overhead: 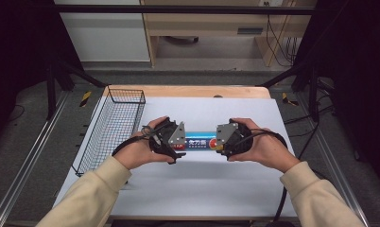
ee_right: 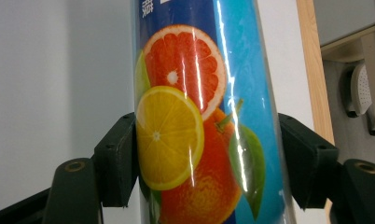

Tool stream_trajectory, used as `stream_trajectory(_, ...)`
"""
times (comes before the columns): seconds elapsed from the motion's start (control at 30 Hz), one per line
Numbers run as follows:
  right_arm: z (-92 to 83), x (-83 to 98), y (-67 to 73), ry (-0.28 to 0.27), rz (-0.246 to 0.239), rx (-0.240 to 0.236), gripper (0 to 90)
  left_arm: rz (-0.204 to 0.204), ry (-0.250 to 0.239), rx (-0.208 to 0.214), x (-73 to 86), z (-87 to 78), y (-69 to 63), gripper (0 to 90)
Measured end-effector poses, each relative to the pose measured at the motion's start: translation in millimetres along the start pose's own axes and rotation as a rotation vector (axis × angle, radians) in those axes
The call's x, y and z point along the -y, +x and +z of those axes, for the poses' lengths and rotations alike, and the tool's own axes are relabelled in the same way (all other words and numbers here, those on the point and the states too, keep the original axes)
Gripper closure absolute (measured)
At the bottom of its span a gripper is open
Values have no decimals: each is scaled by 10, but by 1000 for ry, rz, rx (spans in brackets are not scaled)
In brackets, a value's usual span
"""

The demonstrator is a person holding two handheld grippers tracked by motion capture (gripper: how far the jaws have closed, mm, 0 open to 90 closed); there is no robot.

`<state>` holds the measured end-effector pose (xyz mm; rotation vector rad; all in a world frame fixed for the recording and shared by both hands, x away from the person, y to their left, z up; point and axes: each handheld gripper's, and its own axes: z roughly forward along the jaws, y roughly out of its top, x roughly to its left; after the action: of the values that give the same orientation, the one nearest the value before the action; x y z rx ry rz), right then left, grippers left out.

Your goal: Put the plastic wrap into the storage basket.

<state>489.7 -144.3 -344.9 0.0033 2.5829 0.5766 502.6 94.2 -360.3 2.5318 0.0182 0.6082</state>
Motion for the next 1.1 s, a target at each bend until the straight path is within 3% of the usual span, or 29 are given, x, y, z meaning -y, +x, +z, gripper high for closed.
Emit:
stream_trajectory(0.27,-2,-37,-1,-6,6,8,306,6,39,4,0,11,28,239)
stream_trajectory(0.47,25,-62,11,-2,4,-4,306,30,99,-6,-21,43,-3,274)
stream_trajectory(0.73,71,-43,21,-10,9,-23,301,13,102,-8,-7,19,-78,282)
stream_trajectory(1.0,146,-54,58,-6,-9,-21,293,7,109,-42,34,13,-147,284)
stream_trajectory(1.1,173,-64,53,0,-16,-5,215,-10,99,-45,37,13,-137,286)
